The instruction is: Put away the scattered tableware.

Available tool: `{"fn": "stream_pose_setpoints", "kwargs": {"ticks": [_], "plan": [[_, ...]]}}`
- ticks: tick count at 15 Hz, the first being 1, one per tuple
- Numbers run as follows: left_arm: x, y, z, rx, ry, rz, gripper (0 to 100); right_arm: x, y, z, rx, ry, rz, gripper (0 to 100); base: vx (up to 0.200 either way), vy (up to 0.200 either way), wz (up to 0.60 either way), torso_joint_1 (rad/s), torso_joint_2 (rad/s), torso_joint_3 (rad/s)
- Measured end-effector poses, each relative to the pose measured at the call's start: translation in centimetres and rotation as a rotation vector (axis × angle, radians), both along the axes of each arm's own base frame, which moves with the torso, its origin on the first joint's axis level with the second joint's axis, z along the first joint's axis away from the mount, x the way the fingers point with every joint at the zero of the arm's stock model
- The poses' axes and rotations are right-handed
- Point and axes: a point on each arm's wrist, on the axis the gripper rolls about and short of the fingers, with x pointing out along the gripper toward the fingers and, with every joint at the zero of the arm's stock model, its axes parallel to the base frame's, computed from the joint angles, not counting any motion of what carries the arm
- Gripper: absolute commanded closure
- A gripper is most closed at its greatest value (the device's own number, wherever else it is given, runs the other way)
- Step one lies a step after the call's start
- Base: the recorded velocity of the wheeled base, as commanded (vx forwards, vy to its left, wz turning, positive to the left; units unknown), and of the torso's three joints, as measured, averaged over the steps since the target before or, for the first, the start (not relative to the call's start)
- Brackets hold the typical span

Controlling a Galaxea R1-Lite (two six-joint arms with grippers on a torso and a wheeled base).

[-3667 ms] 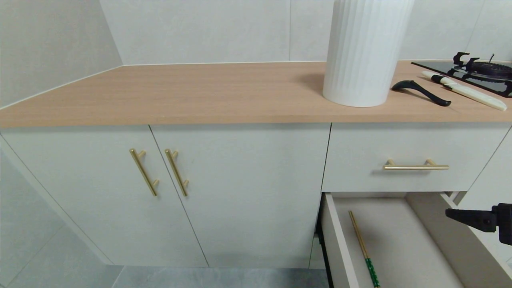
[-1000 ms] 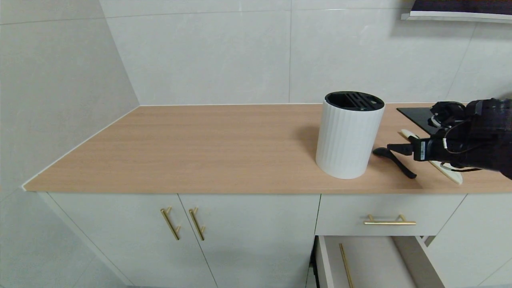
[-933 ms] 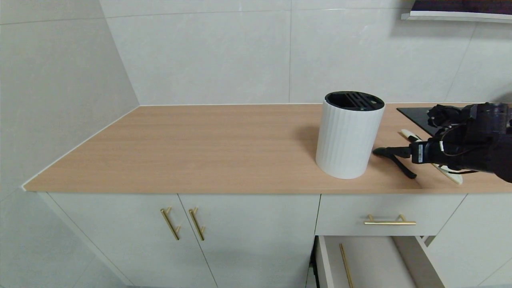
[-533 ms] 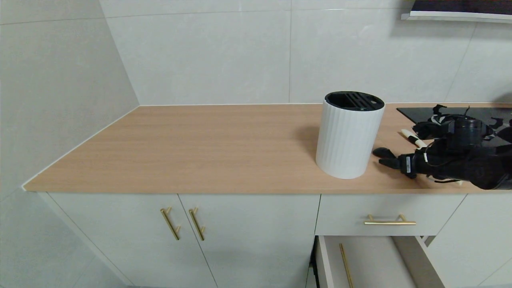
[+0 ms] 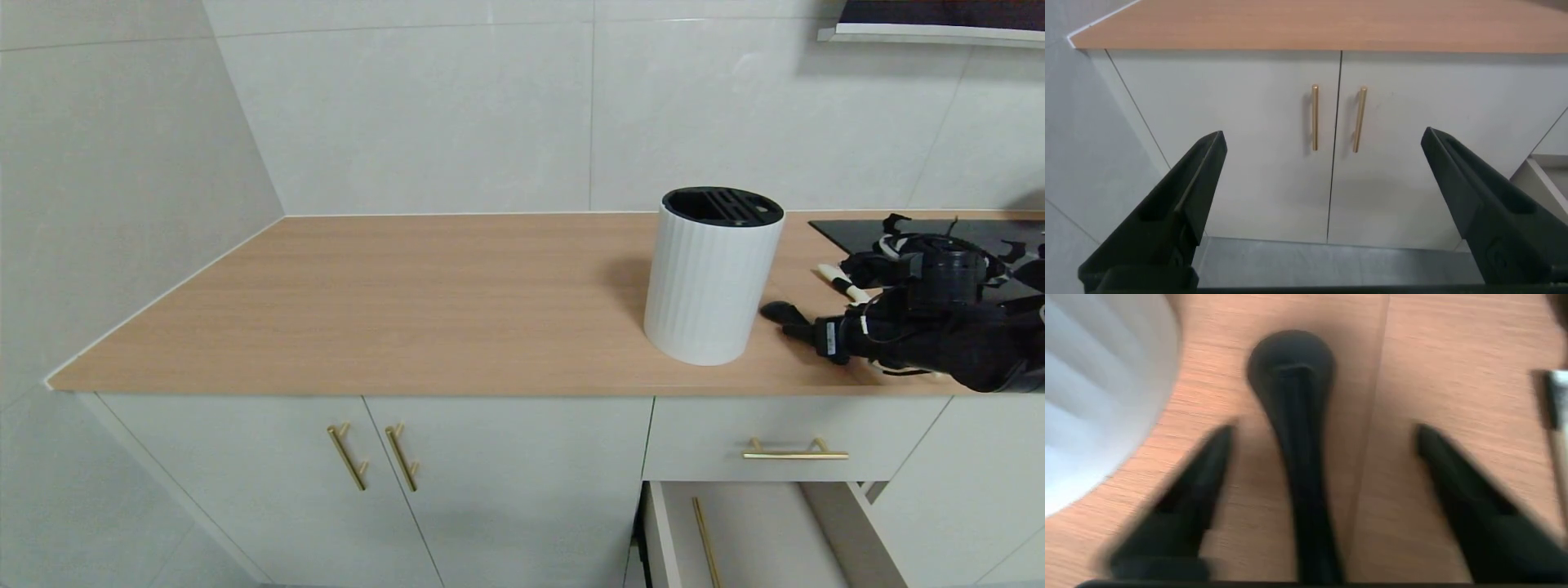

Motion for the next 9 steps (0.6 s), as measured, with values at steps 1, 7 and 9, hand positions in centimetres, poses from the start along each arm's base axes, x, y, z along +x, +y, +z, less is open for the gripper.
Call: {"fn": "stream_pose_setpoints", "kwargs": {"ticks": [1,7,9], "plan": [[0.0,0.0,0.0,0.0,0.0,0.001,0,-0.01,0.23,-0.07,0.001,0.003,0.006,100,0.0,0.0,0.0,0.0,0.0,0.0],[0.0,0.0,0.0,0.0,0.0,0.0,0,-0.11,0.62,-0.12,-0.016,0.009,-0.017,100,0.0,0.0,0.0,0.0,0.0,0.0],[0.0,0.0,0.0,0.0,0.0,0.0,0,-0.29,0.58,0.26,-0.021,0.008,-0.035,100,0.0,0.0,0.0,0.0,0.0,0.0]]}}
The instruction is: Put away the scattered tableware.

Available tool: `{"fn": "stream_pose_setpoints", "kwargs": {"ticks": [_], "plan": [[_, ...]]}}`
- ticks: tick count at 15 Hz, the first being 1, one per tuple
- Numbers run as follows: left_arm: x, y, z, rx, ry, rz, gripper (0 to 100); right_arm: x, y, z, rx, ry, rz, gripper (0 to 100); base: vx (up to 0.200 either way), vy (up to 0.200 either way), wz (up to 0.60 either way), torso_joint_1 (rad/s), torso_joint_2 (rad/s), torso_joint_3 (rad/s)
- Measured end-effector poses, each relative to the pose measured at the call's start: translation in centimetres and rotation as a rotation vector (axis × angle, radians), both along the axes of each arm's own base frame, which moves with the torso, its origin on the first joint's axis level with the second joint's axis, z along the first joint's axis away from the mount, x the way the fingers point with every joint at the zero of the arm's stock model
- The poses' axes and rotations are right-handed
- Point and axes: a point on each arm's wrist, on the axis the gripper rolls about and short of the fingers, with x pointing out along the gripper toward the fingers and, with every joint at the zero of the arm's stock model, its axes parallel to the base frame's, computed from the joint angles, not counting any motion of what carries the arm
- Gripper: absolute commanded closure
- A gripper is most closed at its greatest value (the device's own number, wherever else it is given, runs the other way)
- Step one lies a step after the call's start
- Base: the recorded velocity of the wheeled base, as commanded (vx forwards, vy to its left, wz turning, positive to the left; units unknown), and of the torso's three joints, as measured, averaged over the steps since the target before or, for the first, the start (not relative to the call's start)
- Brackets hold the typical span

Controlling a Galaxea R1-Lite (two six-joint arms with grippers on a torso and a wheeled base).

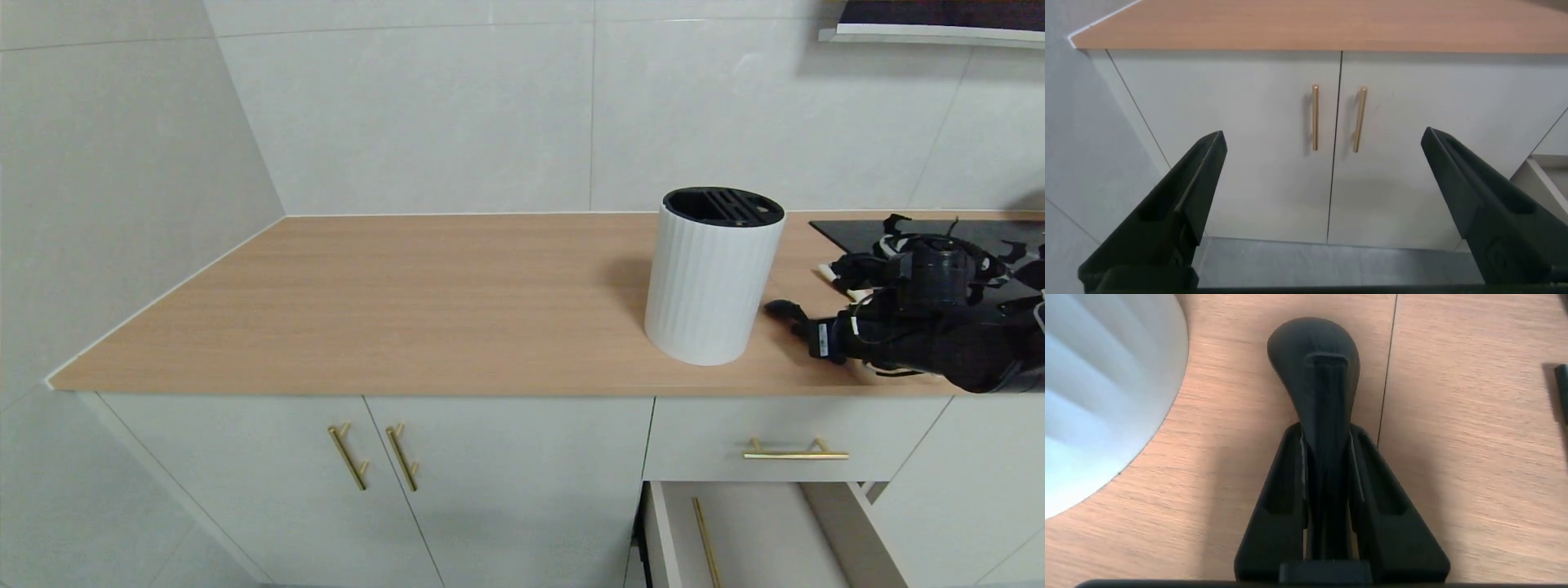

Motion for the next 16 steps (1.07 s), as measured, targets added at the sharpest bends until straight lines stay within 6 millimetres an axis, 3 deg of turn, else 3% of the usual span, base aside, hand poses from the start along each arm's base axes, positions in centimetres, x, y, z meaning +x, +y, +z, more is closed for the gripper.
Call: {"fn": "stream_pose_setpoints", "kwargs": {"ticks": [3,7,11,16], "plan": [[0.0,0.0,0.0,0.0,0.0,0.0,0,-1.1,0.0,1.7,0.031,-0.008,-0.023,100,0.0,0.0,0.0,0.0,0.0,0.0],[0.0,0.0,0.0,0.0,0.0,0.0,0,-6.0,0.3,4.4,0.104,0.029,-0.056,100,0.0,0.0,0.0,0.0,0.0,0.0],[0.0,0.0,0.0,0.0,0.0,0.0,0,-12.5,0.6,4.2,0.112,0.078,-0.05,100,0.0,0.0,0.0,0.0,0.0,0.0],[0.0,0.0,0.0,0.0,0.0,0.0,0,-18.8,1.0,3.6,0.104,0.081,-0.031,100,0.0,0.0,0.0,0.0,0.0,0.0]]}}
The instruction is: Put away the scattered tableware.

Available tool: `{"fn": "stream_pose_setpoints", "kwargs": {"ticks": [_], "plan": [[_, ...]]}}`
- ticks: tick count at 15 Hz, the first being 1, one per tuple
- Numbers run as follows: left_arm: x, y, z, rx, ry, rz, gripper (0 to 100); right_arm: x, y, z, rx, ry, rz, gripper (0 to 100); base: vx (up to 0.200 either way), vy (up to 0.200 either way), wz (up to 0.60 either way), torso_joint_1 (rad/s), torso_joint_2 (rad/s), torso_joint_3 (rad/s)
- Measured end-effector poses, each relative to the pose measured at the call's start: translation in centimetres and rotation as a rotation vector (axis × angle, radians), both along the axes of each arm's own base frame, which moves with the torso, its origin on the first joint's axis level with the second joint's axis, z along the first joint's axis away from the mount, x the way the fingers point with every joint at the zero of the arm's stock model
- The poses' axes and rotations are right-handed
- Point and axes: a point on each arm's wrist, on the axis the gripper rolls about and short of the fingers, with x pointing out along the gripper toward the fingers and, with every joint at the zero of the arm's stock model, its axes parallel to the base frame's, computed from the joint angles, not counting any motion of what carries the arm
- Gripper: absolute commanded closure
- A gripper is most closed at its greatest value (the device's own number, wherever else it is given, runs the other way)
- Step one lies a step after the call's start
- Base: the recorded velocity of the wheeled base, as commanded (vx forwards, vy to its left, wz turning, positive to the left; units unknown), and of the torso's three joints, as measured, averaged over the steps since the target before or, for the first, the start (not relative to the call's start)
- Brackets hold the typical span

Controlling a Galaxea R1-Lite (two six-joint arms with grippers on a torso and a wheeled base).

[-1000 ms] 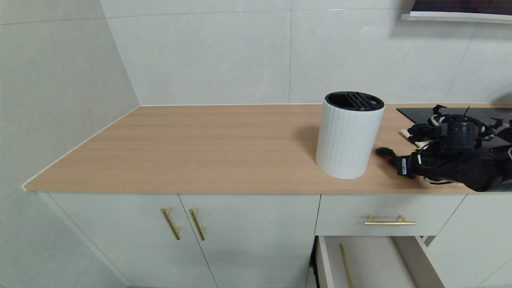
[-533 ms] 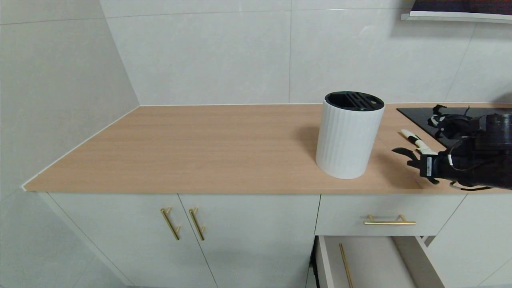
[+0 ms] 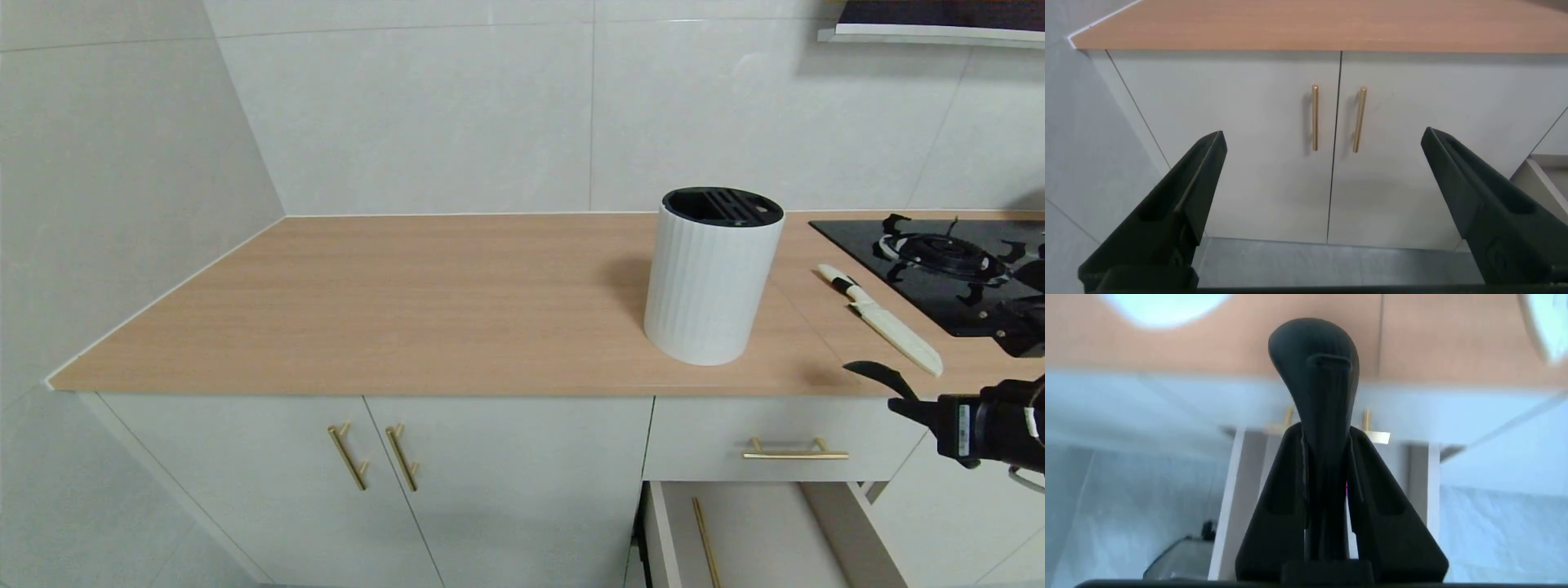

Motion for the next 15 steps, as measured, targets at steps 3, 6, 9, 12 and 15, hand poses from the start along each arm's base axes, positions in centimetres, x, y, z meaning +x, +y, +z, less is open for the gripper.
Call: {"fn": "stream_pose_setpoints", "kwargs": {"ticks": [3,6,9,12,15], "plan": [[0.0,0.0,0.0,0.0,0.0,0.0,0,-1.7,0.2,-1.1,-0.048,0.023,0.037,100,0.0,0.0,0.0,0.0,0.0,0.0],[0.0,0.0,0.0,0.0,0.0,0.0,0,-2.3,0.6,-1.5,-0.048,0.034,0.055,100,0.0,0.0,0.0,-0.057,0.12,0.078],[0.0,0.0,0.0,0.0,0.001,0.0,0,-2.3,0.8,-1.8,-0.049,0.051,0.07,100,0.0,0.0,0.0,-0.177,0.43,0.251],[0.0,0.0,0.0,0.0,0.001,0.0,0,-2.3,1.0,-2.1,-0.049,0.063,0.082,100,0.0,0.0,0.0,-0.189,0.48,0.285],[0.0,0.0,0.0,0.001,0.001,0.0,0,-2.3,1.1,-2.3,-0.049,0.075,0.088,100,0.0,0.0,0.0,-0.181,0.48,0.295]]}}
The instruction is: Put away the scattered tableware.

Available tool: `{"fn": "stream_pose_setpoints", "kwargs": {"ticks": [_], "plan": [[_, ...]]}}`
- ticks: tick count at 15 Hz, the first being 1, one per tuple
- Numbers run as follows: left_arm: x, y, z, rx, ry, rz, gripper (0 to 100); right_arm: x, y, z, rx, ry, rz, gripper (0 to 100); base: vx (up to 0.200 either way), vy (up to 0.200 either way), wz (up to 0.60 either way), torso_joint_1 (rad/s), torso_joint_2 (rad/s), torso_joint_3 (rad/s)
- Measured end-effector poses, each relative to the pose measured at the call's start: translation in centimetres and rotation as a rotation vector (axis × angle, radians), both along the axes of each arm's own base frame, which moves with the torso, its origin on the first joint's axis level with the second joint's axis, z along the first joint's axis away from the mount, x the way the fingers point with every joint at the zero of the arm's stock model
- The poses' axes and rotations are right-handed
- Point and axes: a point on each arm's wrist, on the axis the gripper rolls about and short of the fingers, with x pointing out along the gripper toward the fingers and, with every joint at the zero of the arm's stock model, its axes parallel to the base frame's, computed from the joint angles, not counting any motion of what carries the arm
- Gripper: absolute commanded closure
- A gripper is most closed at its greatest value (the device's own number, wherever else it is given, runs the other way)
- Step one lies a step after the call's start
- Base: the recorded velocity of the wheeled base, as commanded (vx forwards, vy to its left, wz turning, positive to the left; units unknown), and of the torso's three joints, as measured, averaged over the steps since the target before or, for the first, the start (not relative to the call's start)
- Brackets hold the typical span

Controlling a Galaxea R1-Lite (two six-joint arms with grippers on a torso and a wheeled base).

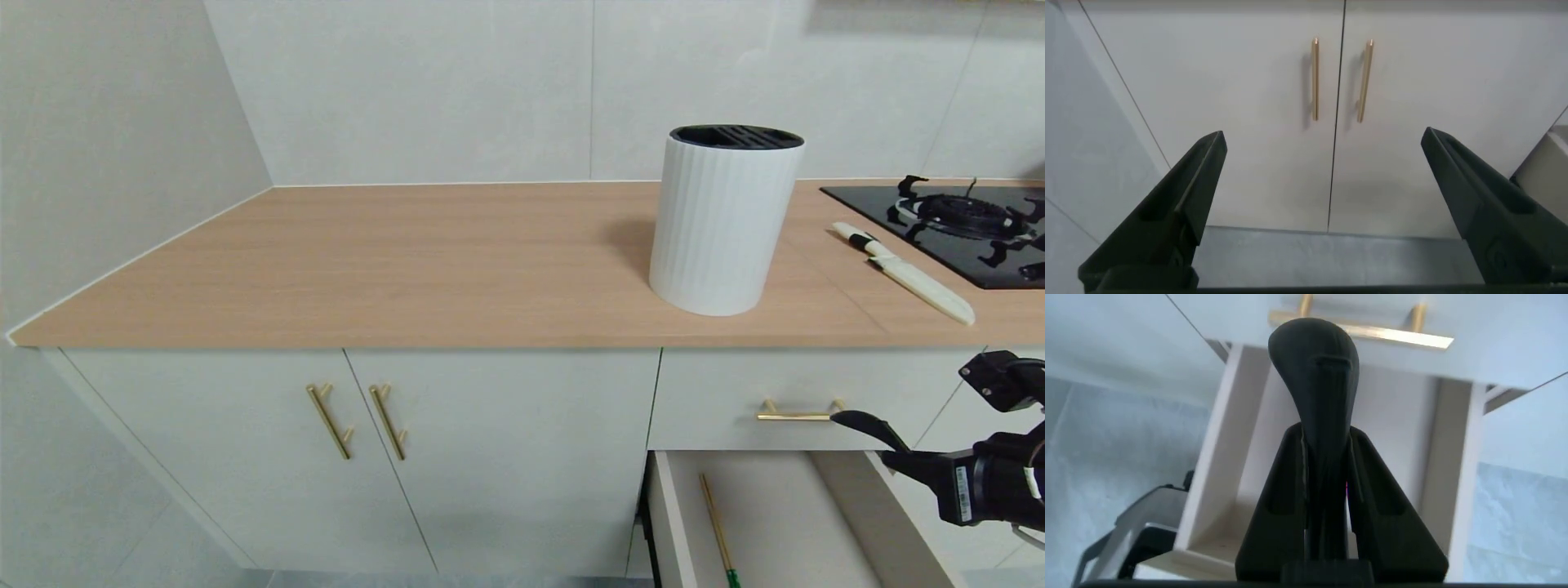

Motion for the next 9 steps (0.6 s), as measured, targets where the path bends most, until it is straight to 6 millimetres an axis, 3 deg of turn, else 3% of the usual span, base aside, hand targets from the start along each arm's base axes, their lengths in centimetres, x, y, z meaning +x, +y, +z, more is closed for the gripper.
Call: {"fn": "stream_pose_setpoints", "kwargs": {"ticks": [9], "plan": [[0.0,0.0,0.0,0.0,0.0,0.0,0,0.4,0.3,-1.1,-0.015,0.054,0.026,100,0.0,0.0,0.0,-0.143,0.47,0.316]]}}
